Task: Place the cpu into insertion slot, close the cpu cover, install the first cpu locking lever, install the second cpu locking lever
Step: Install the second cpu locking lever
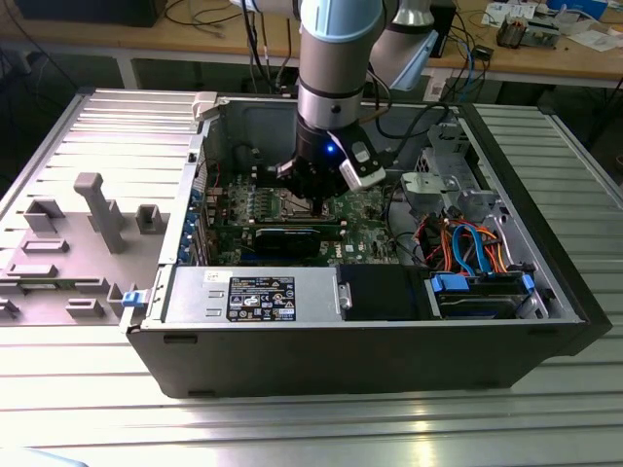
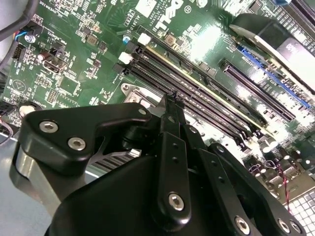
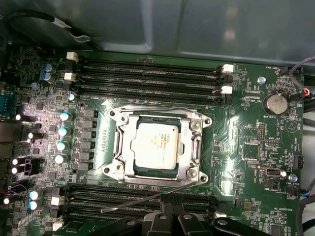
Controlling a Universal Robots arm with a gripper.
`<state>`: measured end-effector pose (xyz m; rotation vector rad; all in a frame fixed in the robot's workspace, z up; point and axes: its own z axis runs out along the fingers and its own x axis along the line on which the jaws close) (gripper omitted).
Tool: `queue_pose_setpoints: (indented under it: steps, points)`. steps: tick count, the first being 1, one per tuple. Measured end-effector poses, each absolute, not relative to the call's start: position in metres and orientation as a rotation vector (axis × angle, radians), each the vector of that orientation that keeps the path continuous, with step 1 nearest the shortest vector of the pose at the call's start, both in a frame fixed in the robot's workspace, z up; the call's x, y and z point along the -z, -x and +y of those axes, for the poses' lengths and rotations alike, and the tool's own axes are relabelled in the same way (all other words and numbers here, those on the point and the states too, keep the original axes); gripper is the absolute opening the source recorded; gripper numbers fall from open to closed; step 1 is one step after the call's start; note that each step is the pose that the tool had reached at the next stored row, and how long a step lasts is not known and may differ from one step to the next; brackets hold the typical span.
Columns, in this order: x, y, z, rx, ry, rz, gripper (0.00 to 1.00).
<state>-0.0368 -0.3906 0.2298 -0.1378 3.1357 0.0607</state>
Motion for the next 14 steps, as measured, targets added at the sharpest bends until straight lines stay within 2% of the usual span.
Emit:
queue_pose_setpoints:
  steps: [14]
  points:
    - [-0.2289, 0.0363, -0.3943, -0.061, 0.138, 3.136, 0.11]
